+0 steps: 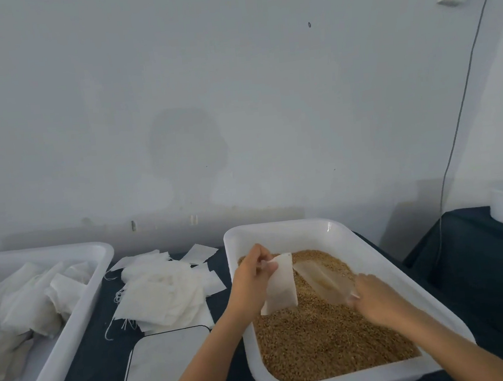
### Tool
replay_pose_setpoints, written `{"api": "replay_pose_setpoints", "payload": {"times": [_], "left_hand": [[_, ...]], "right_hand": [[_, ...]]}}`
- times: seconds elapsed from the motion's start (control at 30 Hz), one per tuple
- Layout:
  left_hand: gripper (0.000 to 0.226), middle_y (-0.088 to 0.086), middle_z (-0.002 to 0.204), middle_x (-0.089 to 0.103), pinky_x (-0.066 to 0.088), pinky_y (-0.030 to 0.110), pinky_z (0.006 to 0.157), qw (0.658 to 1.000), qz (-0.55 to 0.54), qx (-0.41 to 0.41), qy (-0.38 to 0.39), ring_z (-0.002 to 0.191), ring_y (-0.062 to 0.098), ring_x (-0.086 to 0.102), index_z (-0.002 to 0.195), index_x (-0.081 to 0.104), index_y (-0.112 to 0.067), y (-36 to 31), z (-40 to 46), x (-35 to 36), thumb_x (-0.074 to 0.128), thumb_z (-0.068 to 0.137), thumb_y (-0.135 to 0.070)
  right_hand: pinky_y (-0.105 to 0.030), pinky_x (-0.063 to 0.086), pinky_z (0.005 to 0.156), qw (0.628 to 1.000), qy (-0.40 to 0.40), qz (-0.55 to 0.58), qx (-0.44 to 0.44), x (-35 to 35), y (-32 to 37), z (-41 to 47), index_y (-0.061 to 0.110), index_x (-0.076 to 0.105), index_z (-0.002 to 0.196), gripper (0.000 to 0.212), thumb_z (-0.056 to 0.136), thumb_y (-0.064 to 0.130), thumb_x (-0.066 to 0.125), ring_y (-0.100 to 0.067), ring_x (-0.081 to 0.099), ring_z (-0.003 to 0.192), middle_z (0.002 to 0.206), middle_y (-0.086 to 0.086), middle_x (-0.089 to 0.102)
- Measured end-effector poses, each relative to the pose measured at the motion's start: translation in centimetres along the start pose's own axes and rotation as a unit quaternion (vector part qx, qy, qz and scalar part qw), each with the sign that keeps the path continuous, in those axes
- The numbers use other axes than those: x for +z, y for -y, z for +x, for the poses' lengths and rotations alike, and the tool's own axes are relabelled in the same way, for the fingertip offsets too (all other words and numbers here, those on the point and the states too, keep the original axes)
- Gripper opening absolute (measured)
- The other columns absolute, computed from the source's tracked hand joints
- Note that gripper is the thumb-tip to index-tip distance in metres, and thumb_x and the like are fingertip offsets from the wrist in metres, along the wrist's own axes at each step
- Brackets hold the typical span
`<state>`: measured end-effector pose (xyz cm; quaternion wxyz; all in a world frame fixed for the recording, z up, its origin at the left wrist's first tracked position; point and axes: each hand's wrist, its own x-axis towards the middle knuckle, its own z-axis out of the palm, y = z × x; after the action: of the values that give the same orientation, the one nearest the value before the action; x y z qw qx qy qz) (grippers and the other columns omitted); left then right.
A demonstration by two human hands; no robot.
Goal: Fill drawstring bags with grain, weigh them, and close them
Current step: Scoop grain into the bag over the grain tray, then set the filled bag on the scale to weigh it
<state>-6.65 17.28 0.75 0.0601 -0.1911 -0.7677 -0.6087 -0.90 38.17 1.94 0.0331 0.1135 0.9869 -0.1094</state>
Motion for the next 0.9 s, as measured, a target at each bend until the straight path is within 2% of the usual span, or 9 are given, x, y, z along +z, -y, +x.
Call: {"api": "replay_pose_setpoints", "payload": {"times": [0.17, 0.3, 0.37, 0.4, 0.5, 0.57, 0.67, 0.77, 0.9], "left_hand": [[0.019, -0.011, 0.073, 0.053, 0.037, 0.011, 0.058, 0.993, -0.107, 0.037, -0.037, 0.063, 0.003, 0.047, 0.075, 0.050, -0.015, -1.2, -0.5, -1.0, 0.057, 0.091, -0.007], [0.018, -0.008, 0.076, 0.058, 0.041, 0.016, 0.060, 0.988, -0.116, 0.086, -0.052, 0.067, 0.005, 0.053, 0.075, 0.053, -0.016, -2.8, -0.9, -3.1, 0.060, 0.089, -0.007], [0.018, -0.009, 0.074, 0.059, 0.040, 0.015, 0.057, 0.985, -0.121, 0.106, -0.059, 0.065, 0.004, 0.053, 0.075, 0.054, -0.016, -3.6, -1.3, -4.3, 0.061, 0.088, -0.006], [0.017, -0.011, 0.072, 0.060, 0.040, 0.014, 0.056, 0.984, -0.122, 0.114, -0.064, 0.064, 0.003, 0.053, 0.076, 0.055, -0.016, -4.0, -1.6, -4.9, 0.061, 0.088, -0.005], [0.016, -0.011, 0.071, 0.061, 0.043, 0.016, 0.059, 0.981, -0.121, 0.131, -0.082, 0.066, 0.005, 0.056, 0.077, 0.056, -0.014, -4.7, -2.7, -6.7, 0.062, 0.087, -0.003], [0.016, -0.010, 0.071, 0.063, 0.045, 0.016, 0.060, 0.979, -0.119, 0.137, -0.096, 0.066, 0.006, 0.057, 0.078, 0.056, -0.013, -4.8, -3.8, -8.0, 0.062, 0.086, -0.001], [0.019, -0.011, 0.083, 0.067, 0.047, 0.012, 0.065, 0.976, -0.113, 0.118, -0.146, 0.073, 0.003, 0.062, 0.090, 0.055, -0.015, -4.1, -5.7, -9.8, 0.061, 0.086, 0.002], [0.027, -0.008, 0.101, 0.062, 0.049, 0.014, 0.065, 0.977, -0.102, 0.037, -0.185, 0.080, 0.005, 0.065, 0.102, 0.049, -0.022, -2.1, -7.7, -11.6, 0.066, 0.085, -0.010], [0.012, 0.002, 0.080, 0.064, 0.047, 0.023, 0.061, 0.989, 0.031, -0.034, -0.139, 0.075, 0.018, 0.061, 0.084, 0.058, -0.009, 1.2, -9.7, -13.6, 0.067, 0.085, -0.017]], "right_hand": [[-0.026, 0.043, 0.091, 0.996, 0.018, -0.090, 0.014, 2.4, 0.9, 0.4, 0.013, 0.055, 0.118, 0.028, 0.098, 0.028, 0.043, -0.019, 0.051, 0.110, 0.128, -0.007, 0.050], [-0.038, 0.035, 0.103, 0.993, 0.004, -0.120, -0.005, 1.0, 2.8, 0.0, 0.014, 0.038, 0.136, 0.044, 0.097, 0.034, 0.043, -0.025, 0.037, 0.129, 0.143, -0.009, 0.036], [-0.028, 0.039, 0.097, 0.994, -0.045, 0.065, -0.081, -0.3, 4.8, -0.8, 0.021, 0.042, 0.134, 0.044, 0.096, 0.043, 0.043, -0.014, 0.043, 0.123, 0.137, 0.004, 0.045], [-0.021, 0.043, 0.091, 0.970, -0.035, 0.207, -0.119, -1.0, 6.1, -1.6, 0.026, 0.048, 0.130, 0.044, 0.092, 0.050, 0.045, -0.007, 0.049, 0.117, 0.129, 0.012, 0.052], [-0.025, 0.054, 0.081, 0.835, 0.076, 0.506, -0.204, -2.0, 10.2, -3.9, 0.026, 0.059, 0.117, 0.043, 0.080, 0.047, 0.055, -0.010, 0.064, 0.102, 0.108, 0.010, 0.069], [-0.031, 0.057, 0.080, 0.810, 0.067, 0.540, -0.218, -1.4, 12.6, -4.6, 0.018, 0.065, 0.109, 0.030, 0.082, 0.031, 0.063, -0.015, 0.068, 0.095, 0.101, 0.003, 0.072], [-0.036, 0.057, 0.079, 0.814, 0.001, 0.551, -0.187, 0.2, 16.1, -5.2, 0.009, 0.070, 0.099, 0.014, 0.087, 0.015, 0.064, -0.022, 0.069, 0.091, 0.095, -0.007, 0.073], [-0.027, 0.055, 0.066, 0.824, -0.032, 0.538, -0.173, 2.2, 18.8, -5.7, 0.007, 0.070, 0.093, 0.010, 0.088, 0.013, 0.063, -0.019, 0.067, 0.081, 0.089, -0.009, 0.072], [-0.037, 0.049, 0.064, 0.855, -0.058, 0.495, -0.143, 5.4, 21.1, -5.7, -0.004, 0.065, 0.085, 0.022, 0.088, 0.018, 0.064, -0.021, 0.062, 0.073, 0.085, -0.020, 0.067]]}}
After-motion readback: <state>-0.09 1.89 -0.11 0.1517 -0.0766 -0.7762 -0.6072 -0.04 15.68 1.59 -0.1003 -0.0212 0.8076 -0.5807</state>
